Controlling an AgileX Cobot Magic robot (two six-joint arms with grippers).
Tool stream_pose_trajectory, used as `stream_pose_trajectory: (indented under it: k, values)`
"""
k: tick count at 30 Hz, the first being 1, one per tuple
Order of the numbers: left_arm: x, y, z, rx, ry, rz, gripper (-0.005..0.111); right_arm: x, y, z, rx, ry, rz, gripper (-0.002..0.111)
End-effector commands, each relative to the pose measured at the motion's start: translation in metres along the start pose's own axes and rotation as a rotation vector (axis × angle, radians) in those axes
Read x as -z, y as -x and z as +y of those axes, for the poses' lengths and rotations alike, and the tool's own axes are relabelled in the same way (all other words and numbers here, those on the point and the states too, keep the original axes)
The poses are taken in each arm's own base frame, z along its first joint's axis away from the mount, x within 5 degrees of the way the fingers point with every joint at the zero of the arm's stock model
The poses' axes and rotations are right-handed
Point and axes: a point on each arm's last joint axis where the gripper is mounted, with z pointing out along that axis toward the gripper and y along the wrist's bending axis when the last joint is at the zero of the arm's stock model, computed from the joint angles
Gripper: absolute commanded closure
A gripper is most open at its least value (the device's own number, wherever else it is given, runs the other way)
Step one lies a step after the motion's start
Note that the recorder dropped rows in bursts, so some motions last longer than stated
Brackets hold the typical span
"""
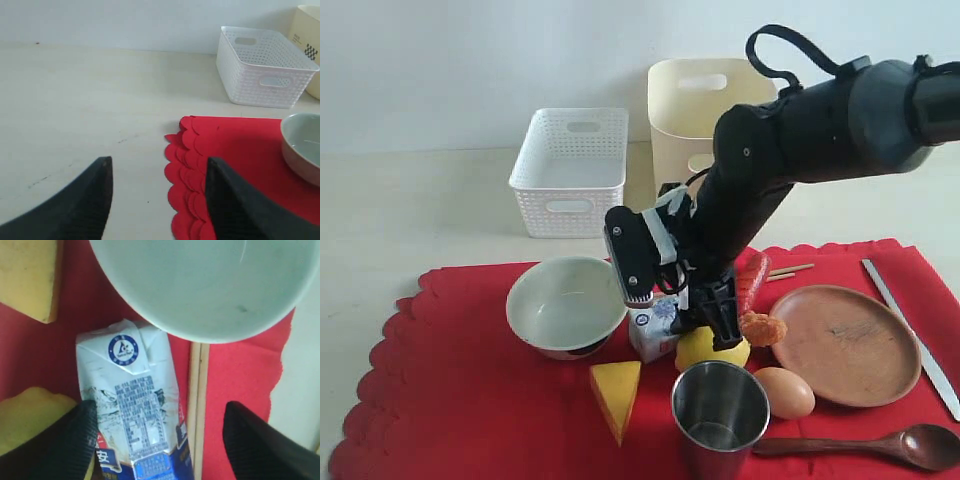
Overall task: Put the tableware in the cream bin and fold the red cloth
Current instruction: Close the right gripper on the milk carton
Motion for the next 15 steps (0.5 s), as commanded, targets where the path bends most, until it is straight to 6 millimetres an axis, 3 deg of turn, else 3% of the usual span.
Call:
stream_pose_trajectory:
  k: [1, 10, 12, 15]
  values:
    - [0.0001, 0.0002, -0.0001, 0.007, -0.001, -0.012, 0.052, -0.0130, -0.0052, 0.0082, -0.021, 0.074, 0.051, 0.040]
    - [0.0001, 0.0002, -0.0001, 0.007, -0.001, -0.012, 0.052, -0.0169, -0.0076, 0.0136, -0.035, 0.133, 0.075, 0.042]
    - [0.0001, 0.0002, -0.0001, 0.007, -0.001, -0.012, 0.052, -0.0195, -0.0078, 0.0133, -0.047, 0.129, 0.075, 0.048]
    - [0.0001, 0.0002, -0.0001, 0.007, -0.001, -0.012, 0.052, -0.0215, -0.0071, 0.0098, -0.052, 0.089, 0.065, 0.067]
